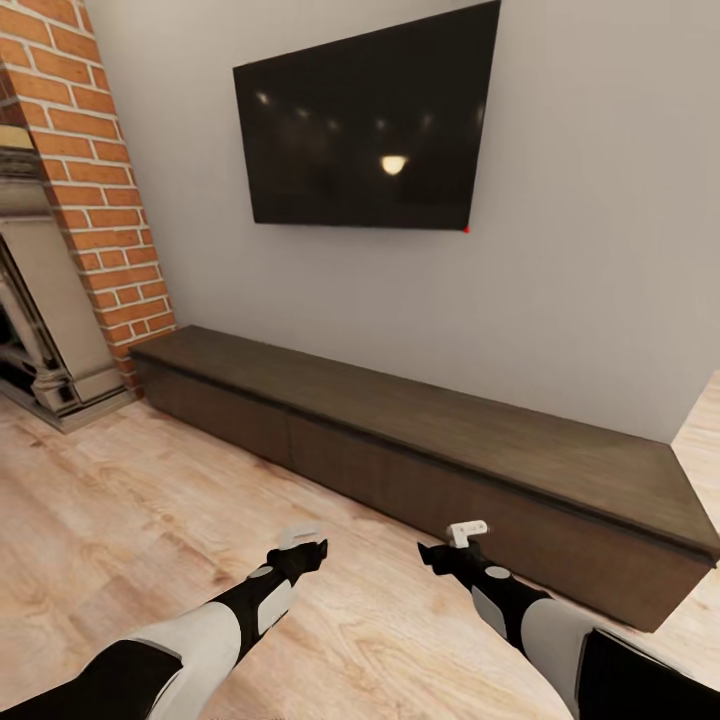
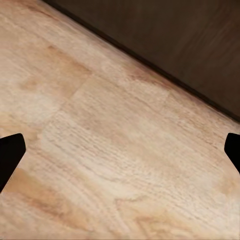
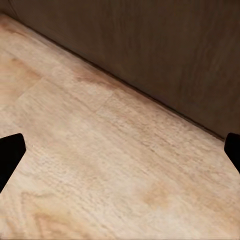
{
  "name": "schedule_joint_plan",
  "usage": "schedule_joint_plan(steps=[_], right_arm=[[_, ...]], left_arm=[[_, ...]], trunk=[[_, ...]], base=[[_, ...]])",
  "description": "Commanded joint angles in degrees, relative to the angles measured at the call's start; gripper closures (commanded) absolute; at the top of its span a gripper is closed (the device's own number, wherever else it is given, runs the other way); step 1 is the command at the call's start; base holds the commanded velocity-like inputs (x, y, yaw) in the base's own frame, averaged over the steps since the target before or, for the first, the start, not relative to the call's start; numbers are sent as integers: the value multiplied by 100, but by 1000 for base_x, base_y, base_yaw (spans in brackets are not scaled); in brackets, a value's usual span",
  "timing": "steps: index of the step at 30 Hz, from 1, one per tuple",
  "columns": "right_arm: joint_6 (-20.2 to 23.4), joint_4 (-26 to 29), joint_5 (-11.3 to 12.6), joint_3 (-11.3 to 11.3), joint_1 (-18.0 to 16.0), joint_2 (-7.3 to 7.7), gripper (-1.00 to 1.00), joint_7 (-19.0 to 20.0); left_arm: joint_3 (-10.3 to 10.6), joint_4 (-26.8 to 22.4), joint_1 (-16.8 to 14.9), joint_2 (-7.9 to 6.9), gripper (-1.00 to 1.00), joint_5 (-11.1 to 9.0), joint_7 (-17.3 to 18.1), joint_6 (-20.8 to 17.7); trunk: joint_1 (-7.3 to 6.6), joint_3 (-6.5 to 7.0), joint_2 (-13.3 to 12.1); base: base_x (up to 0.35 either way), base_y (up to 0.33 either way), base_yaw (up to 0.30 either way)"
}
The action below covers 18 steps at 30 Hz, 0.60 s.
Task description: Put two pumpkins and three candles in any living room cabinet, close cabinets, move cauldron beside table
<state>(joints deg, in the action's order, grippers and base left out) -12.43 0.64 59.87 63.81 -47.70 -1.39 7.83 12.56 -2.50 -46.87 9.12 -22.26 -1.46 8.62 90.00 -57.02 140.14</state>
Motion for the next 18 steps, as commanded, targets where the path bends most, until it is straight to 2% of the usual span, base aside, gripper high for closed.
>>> schedule_joint_plan(steps=[1,3,7,12,18], right_arm=[[-20,-13,25,35,-3,-34,-100,34],[-19,-18,-17,35,-3,-165,-100,33],[-3,-20,-17,31,-3,-243,-100,32],[25,-29,-26,33,-3,-264,-100,30],[32,-37,-35,40,-3,-264,-100,31]], left_arm=[[47,6,-5,2,-100,-41,-14,14],[40,4,-6,2,-100,-45,-12,-11],[35,4,-6,-27,-100,-52,-12,-23],[-132,69,-6,-45,-100,-50,-12,-27],[-179,220,-6,-44,-100,-55,-12,-27]], trunk=[[-24,21,-40],[-68,72,-120],[-156,174,-280],[-265,299,-481],[-397,430,-721]], base=[[-19,-4,174],[-8,-2,177],[-3,-1,185],[-1,0,198],[0,0,155]])
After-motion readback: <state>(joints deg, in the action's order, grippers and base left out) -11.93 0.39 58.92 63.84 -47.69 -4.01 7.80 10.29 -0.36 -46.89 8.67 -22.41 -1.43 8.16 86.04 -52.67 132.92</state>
